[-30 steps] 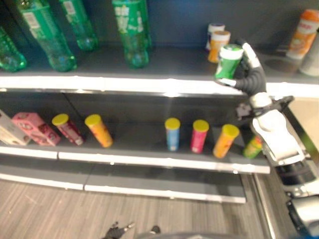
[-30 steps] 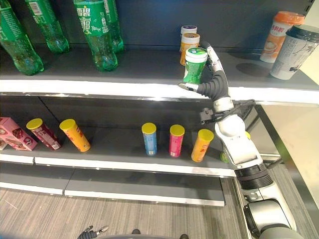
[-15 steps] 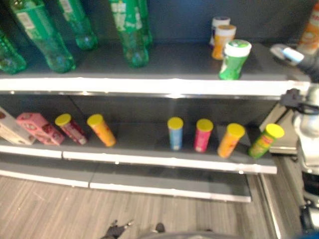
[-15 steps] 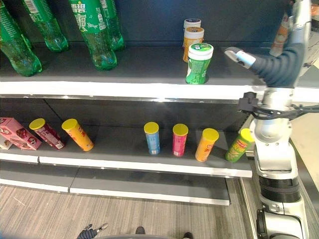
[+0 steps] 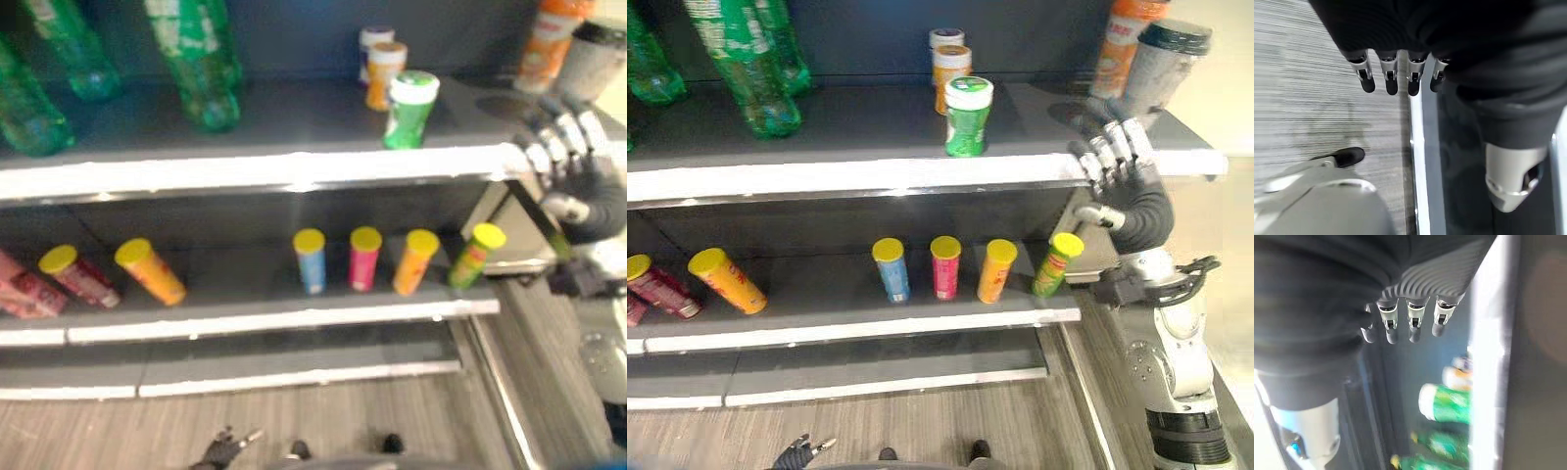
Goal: Put the goods on the table back onto the shelves and tidy them up.
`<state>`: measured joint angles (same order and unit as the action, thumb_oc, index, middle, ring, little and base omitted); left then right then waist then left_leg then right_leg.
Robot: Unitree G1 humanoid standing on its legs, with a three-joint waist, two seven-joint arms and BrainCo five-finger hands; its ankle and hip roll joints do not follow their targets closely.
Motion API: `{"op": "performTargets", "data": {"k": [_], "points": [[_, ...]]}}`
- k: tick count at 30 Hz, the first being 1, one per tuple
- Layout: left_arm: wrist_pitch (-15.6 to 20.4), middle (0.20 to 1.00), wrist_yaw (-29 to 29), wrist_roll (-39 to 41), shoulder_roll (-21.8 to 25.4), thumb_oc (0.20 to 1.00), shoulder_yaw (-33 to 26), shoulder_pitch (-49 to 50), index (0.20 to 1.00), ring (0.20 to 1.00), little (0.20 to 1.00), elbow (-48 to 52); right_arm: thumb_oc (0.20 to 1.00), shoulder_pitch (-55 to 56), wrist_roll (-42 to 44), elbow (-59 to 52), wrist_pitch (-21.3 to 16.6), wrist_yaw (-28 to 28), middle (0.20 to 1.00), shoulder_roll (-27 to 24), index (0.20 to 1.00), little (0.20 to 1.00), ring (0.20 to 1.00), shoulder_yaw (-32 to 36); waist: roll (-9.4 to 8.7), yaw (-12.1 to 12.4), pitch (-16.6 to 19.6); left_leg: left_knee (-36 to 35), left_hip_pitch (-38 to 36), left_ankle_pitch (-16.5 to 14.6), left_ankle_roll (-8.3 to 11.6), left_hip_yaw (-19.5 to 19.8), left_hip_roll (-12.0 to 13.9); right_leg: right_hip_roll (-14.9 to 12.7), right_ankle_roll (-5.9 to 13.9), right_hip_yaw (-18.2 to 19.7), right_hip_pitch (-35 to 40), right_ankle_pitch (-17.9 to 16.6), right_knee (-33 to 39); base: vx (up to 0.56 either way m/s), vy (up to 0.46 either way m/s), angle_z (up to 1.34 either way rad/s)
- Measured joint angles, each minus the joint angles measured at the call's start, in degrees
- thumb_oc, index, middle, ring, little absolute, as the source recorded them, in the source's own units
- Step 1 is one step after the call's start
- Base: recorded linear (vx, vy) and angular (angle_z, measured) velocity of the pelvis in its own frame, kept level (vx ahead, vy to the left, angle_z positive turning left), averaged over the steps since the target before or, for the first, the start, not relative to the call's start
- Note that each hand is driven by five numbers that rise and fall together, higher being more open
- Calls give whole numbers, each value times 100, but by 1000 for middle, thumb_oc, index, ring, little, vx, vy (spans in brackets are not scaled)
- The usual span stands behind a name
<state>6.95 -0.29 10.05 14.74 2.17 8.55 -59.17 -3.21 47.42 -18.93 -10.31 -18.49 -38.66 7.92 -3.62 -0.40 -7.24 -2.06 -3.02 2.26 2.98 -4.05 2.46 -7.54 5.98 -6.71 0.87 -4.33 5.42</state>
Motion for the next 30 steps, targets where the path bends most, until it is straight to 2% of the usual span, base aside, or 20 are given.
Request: {"op": "performTargets", "data": {"k": [2, 4, 6, 9, 10, 13, 14, 16, 18, 19, 20, 21, 22, 23, 24, 25, 26, 27, 29, 30], "points": [[61, 1000, -114, -7, -135, 1000, 17, -144, 1000, 1000, 1000, 5, 1000, 279, -24, 64, 70, -95, 1000, 31, 1000, 1000, 1000, 397, 174, -217, -12, -331, -110, -69, -6, 242, 28, 7, 68, -55, -26, -127, -28, -61, 278, -7], [87, 1000, -191, -11, -207, 1000, 19, -173, 1000, 1000, 1000, 1, 1000, 354, -42, 188, 128, -98, 1000, 13, 1000, 1000, 1000, 472, 218, -255, -26, -354, -123, -77, -43, 159, -50, -101, 173, -42, -42, -129, -19, -89, 269, -12], [103, 1000, -246, -133, -254, 1000, 60, -259, 1000, 1000, 1000, -175, 1000, 818, -429, 276, 224, -68, 1000, 148, 1000, 1000, 1000, 632, 217, -434, -18, -319, -159, -108, -140, -19, -252, -236, 271, 162, -243, -194, -161, -203, 216, -49], [101, 1000, -238, -221, -206, 1000, -12, -235, 1000, 1000, 1000, -229, 1000, 880, -1209, 348, 352, 52, 1000, 29, 1000, 1000, 1000, 559, 162, -440, -93, -313, -79, -119, -241, -721, -387, -265, 464, 646, -888, -547, -383, -236, 104, -137], [101, 1000, -229, -221, -48, 1000, -16, -231, 1000, 1000, 1000, -218, 1000, 780, -1508, 464, 367, 80, 1000, -42, 1000, 1000, 1000, 480, 37, -441, -189, -303, -50, -136, -301, -1122, -426, -258, 494, 589, -1109, -992, -228, -142, 40, -177], [110, 1000, -201, -222, 112, 1000, -50, -446, 1000, 1000, 1000, -201, 1000, 777, -1766, 490, 380, 75, 1000, -113, 1000, 1000, 1000, 399, 94, -620, -294, -275, 40, -108, -560, -1452, -298, -435, 609, -228, -985, -624, -462, -244, 15, -85], [142, 1000, -207, -220, 146, 1000, -4, -507, 1000, 1000, 1000, -33, 1000, 575, -1816, 487, 376, 42, 1000, -169, 1000, 1000, 1000, 241, 275, -445, -345, -198, 92, -93, -546, -1610, -46, -544, 514, -563, -957, -240, -1282, -210, -12, -74], [172, 1000, -207, -219, 148, 1000, 17, -636, 1000, 1000, 1000, -10, 1000, 265, -1823, 430, 369, 16, 1000, -290, 1000, 1000, 1000, -51, 428, -173, -415, -203, 94, -134, -587, -1666, 184, -702, 570, -717, -662, 14, -1621, -101, -7, -66], [165, 1000, -211, -218, 194, 1000, 10, -647, 1000, 1000, 1000, 10, 1000, 52, -1826, 229, 361, -5, 1000, -298, 1000, 1000, 1000, -144, 199, 19, -429, -270, 103, -28, -481, -1623, 90, -1041, 682, -701, -38, -11, -1261, -194, -136, -27], [139, 1000, -198, -205, 200, 1000, -5, -621, 1000, 1000, 1000, -20, 1000, -379, -1836, 358, 350, 16, 1000, -329, 1000, 1000, 1000, -407, 263, 152, -474, -286, 206, 159, -489, -1738, 298, -1061, 663, -766, -97, 317, -1453, -259, -337, -65], [128, 1000, -195, -161, 160, 1000, -9, -575, 1000, 1000, 1000, 5, 1000, -802, -1930, 472, 369, 23, 1000, -471, 1000, 1000, 1000, -804, 379, 423, -510, -168, 323, 274, -331, -1956, 665, -1319, 579, -1120, -372, 607, -2417, -137, -348, -58], [124, 1000, -194, -137, 165, 1000, -25, -542, 1000, 1000, 1000, 6, 1000, -844, -1965, 480, 371, 30, 1000, -500, 1000, 1000, 1000, -871, 362, 523, -501, -158, 299, 331, -252, -1957, 744, -1500, 643, -1145, -291, 647, -2561, -149, -382, -59], [121, 1000, -177, -111, 237, 1000, -18, -456, 1000, 1000, 1000, 16, 1000, -905, -2045, 471, 369, 44, 1000, -497, 1000, 1000, 1000, -956, 247, 677, -439, -93, 284, 389, -164, -1988, 824, -1828, 702, -1292, -129, 619, -2643, -151, -322, -24], [112, 1000, -160, -94, 349, 1000, -27, -409, 1000, 1000, 1000, 19, 1000, -914, -2052, 417, 363, 64, 1000, -476, 1000, 1000, 1000, -969, 68, 839, -354, -25, 303, 439, -90, -2004, 884, -2059, 611, -1356, 4, 288, -2564, -135, -320, -31], [79, 1000, -112, -88, 423, 1000, -77, -356, 1000, 1000, 1000, -9, 1000, -1007, -2062, 366, 351, 89, 1000, -457, 1000, 1000, 1000, -972, -45, 926, -291, 11, 326, 589, -39, -1870, 1063, -1806, 988, -1384, 290, 648, -2154, -200, -424, -32], [77, 1000, -104, -87, 382, 1000, -92, -280, 1000, 1000, 1000, -25, 1000, -1045, -2096, 362, 343, 94, 1000, -458, 1000, 1000, 1000, -951, -77, 954, -264, 51, 360, 575, -78, -1781, 1155, -1666, 983, -1377, 351, 746, -1942, -219, -442, -63], [35, 1000, -100, -89, 42, 1000, -120, -42, 1000, 1000, 1000, -76, 1000, -1050, -2200, 398, 312, 423, 1000, -412, 1000, 1000, 1000, -657, 21, 789, -79, -19, 401, 691, 79, -1534, 936, -1383, 872, -1296, 399, 777, -1358, -245, -443, -77], [43, 1000, -78, -84, -12, 1000, -226, -26, 1000, 1000, 1000, -57, 1000, -1063, -2279, 421, 307, 592, 1000, -401, 1000, 1000, 1000, -621, 6, 787, -87, 179, 412, 711, 71, -1516, 1067, -1288, 886, -1251, 432, 755, -1193, -162, -337, -97], [49, 1000, 3, 7, 88, 1000, -300, -12, 1000, 1000, 1000, -63, 1000, -1072, -2431, 522, 295, 868, 1000, -227, 1000, 1000, 1000, -609, -180, 794, -74, 1145, 864, 630, 134, -1358, 1321, -1120, 734, -1316, 618, 616, -748, -110, -274, -59], [63, 1000, 42, 7, 119, 1000, -372, -4, 1000, 1000, 1000, -60, 1000, -1065, -2512, 532, 252, 1023, 1000, -129, 1000, 1000, 1000, -602, -264, 788, 25, 1147, 985, 465, 373, -1370, 1317, -1076, 695, -1326, 643, 538, -512, -76, -284, -66]]}}
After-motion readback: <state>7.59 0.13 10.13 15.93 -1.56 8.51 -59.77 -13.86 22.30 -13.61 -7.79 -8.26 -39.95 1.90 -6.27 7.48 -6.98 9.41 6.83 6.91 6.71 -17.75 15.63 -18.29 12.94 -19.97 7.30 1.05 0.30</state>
